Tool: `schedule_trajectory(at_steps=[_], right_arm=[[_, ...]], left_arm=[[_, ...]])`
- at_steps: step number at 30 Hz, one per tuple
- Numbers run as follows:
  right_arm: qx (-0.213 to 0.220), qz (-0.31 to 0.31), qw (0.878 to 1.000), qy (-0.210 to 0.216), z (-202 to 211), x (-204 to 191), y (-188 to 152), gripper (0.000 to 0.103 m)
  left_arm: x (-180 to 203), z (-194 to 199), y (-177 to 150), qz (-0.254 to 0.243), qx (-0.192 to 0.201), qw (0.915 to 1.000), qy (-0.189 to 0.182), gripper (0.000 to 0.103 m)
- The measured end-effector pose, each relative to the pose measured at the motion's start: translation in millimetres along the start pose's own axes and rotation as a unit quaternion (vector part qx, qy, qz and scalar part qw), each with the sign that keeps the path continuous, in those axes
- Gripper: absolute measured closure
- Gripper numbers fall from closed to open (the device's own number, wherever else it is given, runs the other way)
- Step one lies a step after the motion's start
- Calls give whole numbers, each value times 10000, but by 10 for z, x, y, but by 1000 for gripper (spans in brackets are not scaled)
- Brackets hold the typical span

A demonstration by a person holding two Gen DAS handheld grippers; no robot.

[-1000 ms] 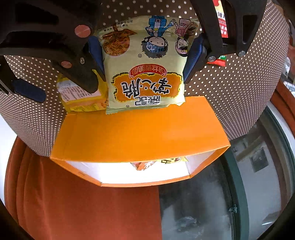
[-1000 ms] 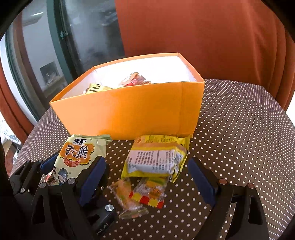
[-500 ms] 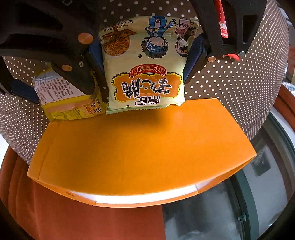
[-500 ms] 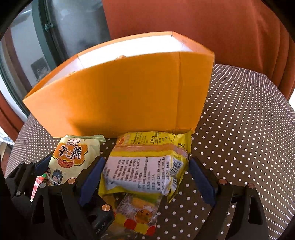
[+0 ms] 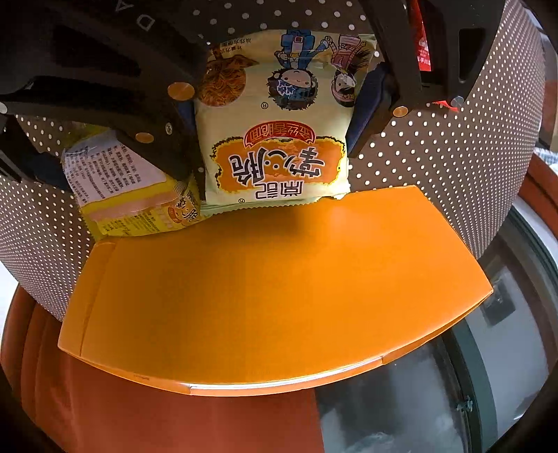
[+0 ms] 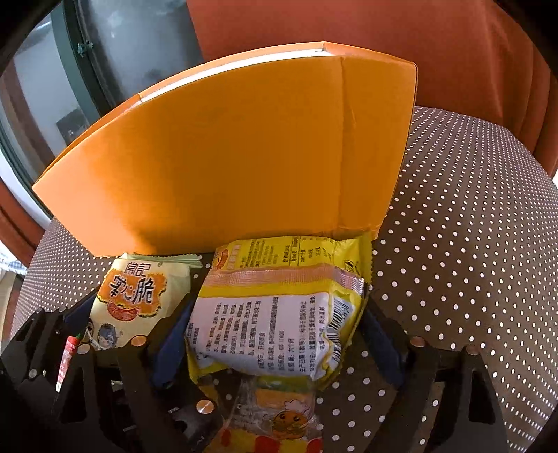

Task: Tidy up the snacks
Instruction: 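Close the right tool on the yellow printed snack bag, then lift both held snack bags and carry them over the orange box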

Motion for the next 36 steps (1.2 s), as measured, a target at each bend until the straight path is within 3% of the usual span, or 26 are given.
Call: schedule_trajectory(at_steps=[6, 27, 36], right_arm=[[112, 5, 9999, -18, 140, -29, -59, 22], [558, 92, 9981, -233, 847, -6, -227, 22], [919, 162, 9953, -249, 1212, -80, -130, 22]], left_arm=[[-31, 134, -14, -15, 111, 9999, -55, 24], [-139, 761, -99, 78, 563, 9980, -291, 24], [-175, 1137, -6, 116, 911, 9952, -351, 24]])
Point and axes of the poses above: each gripper's, at about its wrist camera, not at the fingertips, and z roughly against the way its jaws point, x to its right, y to its top, the point moved 6 cm from there along -z, roughly the way its jaws point, and after that the axes turned 10 degrees about z, right-handed, at the moved point
